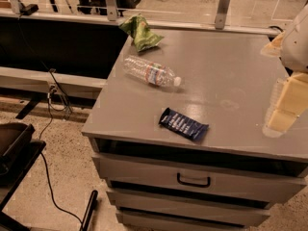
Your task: Pick rxbar blueberry
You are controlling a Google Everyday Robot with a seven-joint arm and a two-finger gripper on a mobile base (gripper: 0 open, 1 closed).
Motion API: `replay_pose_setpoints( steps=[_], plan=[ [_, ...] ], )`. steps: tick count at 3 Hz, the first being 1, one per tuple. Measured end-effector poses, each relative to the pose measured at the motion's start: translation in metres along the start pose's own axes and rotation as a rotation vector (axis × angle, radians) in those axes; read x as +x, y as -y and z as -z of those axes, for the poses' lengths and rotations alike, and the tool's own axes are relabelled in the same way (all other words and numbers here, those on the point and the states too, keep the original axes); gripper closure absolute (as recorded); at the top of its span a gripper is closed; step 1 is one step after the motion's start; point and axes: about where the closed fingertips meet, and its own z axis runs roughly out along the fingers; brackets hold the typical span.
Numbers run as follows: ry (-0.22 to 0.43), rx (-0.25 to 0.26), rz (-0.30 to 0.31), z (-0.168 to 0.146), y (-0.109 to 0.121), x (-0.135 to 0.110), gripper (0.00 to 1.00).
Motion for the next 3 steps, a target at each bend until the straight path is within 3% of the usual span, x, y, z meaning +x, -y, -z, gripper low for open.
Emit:
replay_pose_setpoints(
  steps=[1,3],
  plan=[
    [0.0,0.002,0.0,0.0,0.0,-0.001,0.0],
    [-0.005,-0.019,0.027,-0.028,0.003,-0.034,0.0]
  ],
)
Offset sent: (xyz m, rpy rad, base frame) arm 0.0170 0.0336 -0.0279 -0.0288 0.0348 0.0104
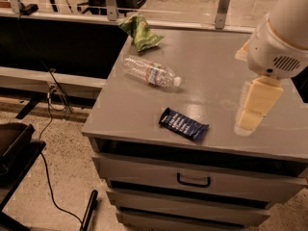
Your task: Pick rxbar blueberry
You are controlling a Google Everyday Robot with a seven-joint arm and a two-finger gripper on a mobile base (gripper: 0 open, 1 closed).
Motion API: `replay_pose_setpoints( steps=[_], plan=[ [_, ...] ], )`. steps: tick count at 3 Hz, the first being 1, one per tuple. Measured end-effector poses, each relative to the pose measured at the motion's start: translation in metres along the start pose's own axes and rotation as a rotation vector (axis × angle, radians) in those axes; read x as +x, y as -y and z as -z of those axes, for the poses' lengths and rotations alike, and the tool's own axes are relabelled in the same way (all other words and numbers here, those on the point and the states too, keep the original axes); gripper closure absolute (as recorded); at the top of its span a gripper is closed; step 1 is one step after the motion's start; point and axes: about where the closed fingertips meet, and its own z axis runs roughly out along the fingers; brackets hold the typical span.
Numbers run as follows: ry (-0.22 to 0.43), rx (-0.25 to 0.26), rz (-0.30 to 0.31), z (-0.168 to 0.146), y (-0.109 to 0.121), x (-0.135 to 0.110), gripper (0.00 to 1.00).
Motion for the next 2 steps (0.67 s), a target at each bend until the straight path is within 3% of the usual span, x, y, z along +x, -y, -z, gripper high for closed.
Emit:
replay_pose_setpoints(
  steps=[2],
  plan=[
    [-0.003,-0.056,0.006,-0.044,-0.001,-0.023,0.0]
  ],
)
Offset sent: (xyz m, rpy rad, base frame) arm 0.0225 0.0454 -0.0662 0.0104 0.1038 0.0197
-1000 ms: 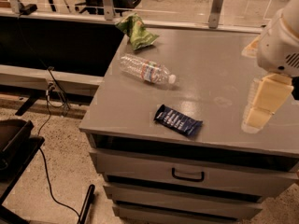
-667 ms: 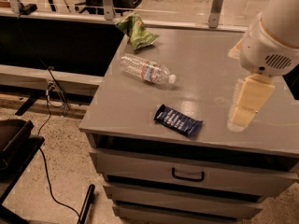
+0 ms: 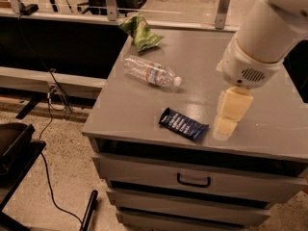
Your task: Pick rxbar blueberry
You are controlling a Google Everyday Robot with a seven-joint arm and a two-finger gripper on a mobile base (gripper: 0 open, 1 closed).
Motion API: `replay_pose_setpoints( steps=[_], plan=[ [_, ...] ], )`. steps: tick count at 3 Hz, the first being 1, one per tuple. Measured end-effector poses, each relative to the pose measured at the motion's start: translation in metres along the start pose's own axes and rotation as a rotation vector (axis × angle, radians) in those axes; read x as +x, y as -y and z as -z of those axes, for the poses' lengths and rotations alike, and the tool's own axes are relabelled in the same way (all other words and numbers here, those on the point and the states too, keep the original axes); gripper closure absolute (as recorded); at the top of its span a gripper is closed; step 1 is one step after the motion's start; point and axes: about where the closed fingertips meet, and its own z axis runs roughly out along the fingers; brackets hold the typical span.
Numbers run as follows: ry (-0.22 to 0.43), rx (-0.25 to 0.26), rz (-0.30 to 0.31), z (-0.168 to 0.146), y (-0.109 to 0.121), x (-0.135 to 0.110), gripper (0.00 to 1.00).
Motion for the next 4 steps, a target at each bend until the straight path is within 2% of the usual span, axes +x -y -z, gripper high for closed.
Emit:
replay_pose_setpoints(
  steps=[2,3,4],
  plan=[
    [0.017,-0.1,-0.015,-0.053,-0.014,-0.019,0.0],
    [-0.002,-0.124,-0.025,-0.066,-0.025,-0.027,0.18],
    [-0.013,-0.165,-0.041,-0.084,-0.035,-0.03,0.29]
  ],
)
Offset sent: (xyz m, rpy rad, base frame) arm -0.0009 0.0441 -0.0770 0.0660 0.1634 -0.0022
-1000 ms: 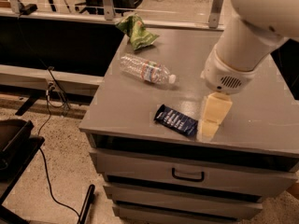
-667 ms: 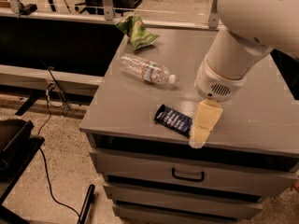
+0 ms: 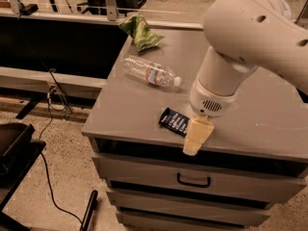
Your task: Pick rxbar blueberry
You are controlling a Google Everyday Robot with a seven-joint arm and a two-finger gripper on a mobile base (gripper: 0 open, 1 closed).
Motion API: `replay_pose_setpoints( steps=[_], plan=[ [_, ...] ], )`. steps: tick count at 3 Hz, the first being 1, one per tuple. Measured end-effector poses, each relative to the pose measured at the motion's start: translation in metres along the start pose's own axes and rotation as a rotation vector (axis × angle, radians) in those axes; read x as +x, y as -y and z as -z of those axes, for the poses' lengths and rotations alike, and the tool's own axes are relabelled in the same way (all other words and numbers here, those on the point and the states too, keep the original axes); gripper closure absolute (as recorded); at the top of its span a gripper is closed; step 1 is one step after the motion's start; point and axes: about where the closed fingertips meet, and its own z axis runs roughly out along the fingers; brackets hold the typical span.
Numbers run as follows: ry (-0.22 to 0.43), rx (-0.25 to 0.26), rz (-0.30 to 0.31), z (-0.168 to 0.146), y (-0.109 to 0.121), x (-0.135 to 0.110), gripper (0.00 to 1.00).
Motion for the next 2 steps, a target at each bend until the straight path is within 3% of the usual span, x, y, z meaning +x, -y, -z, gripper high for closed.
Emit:
replay_pose_setpoints(
  steps=[1,2],
  plan=[
    [-0.012,-0.017,-0.013,-0.012,-0.0017,0.0004,0.28],
    [-0.016,-0.022,-0.015,-0.014,-0.0019,0.0,0.34]
  ],
)
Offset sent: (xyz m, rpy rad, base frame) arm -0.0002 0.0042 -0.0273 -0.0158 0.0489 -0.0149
